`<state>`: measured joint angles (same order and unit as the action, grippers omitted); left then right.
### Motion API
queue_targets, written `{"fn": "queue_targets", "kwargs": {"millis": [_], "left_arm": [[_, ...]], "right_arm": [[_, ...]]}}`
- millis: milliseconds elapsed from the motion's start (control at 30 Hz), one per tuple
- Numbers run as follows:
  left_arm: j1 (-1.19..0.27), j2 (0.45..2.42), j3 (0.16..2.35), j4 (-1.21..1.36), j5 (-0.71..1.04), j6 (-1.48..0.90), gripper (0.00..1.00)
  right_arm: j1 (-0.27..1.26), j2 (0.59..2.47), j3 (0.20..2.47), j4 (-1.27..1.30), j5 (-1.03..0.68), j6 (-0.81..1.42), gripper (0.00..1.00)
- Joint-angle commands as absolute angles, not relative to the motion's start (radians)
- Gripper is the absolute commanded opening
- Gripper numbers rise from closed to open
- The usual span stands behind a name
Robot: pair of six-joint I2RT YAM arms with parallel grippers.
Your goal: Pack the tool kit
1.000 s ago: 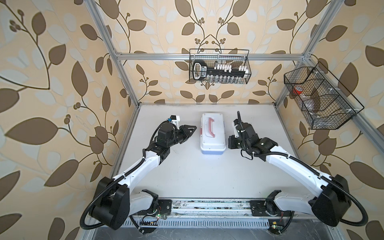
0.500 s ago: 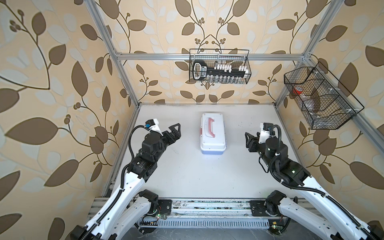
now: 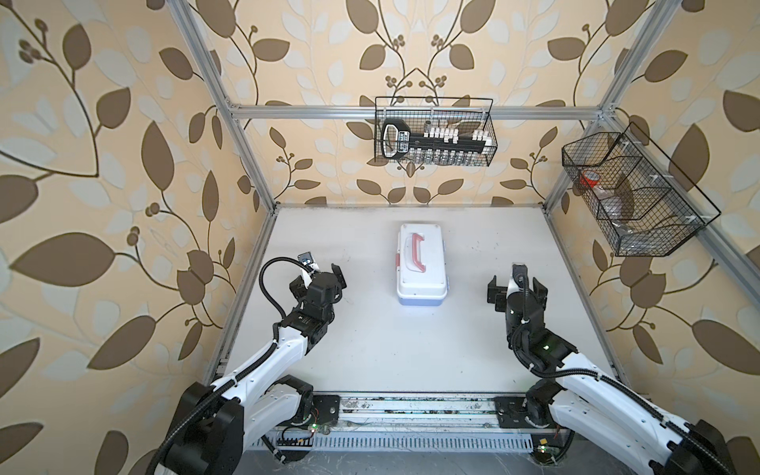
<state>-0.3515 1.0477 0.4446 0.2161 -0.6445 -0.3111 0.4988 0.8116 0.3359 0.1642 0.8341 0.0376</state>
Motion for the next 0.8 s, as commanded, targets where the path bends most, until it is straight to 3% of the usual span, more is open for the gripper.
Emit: {"fn": "queue_targets", "kwargs": {"millis": [0,133,200,367,400,467,500,567,633,700,767], "left_arm": [[-0.338,1.07,0.432,0.335,-0.697,-0.152,0.99],[-0.291,1.126,0.302,0.552,-0.767,-0.118,0.99],[-0.2,1.204,0.256,0.705,-0.683,-0.116,0.99],[-0.124,1.287,0.343,0.636,-0.575,-0.091,0.99],[-0.113,1.32,0.333,0.696,-0.526,-0.066,0.99],[-0.035,1.539,0.256,1.064,-0.399,-0.052,0.99],[-0.03,1.565,0.265,1.092,-0.407,-0.041,0.99],[-0.018,1.459,0.36,0.745,-0.336,-0.088,0.99],[-0.017,1.525,0.367,0.823,-0.338,-0.066,0.99],[-0.017,1.481,0.377,0.731,-0.341,-0.086,0.99],[-0.015,1.505,0.374,0.777,-0.346,-0.075,0.99]], "right_arm": [[0.435,0.84,0.29,0.302,0.863,-0.021,1.0],[0.293,0.917,0.208,0.405,0.762,0.065,1.0],[0.224,0.948,0.216,0.389,0.686,0.109,1.0],[0.185,0.988,0.185,0.553,0.574,0.08,1.0],[0.175,1.002,0.18,0.597,0.55,0.072,1.0],[0.153,1.054,0.188,0.663,0.5,0.057,1.0],[0.148,1.076,0.197,0.684,0.491,0.053,1.0],[0.137,1.136,0.198,0.783,0.456,0.043,1.0],[0.119,1.209,0.172,0.918,0.384,0.019,1.0],[0.066,1.396,0.115,1.23,0.321,0.034,1.0],[0.045,1.305,0.146,1.028,0.283,0.066,1.0]]}}
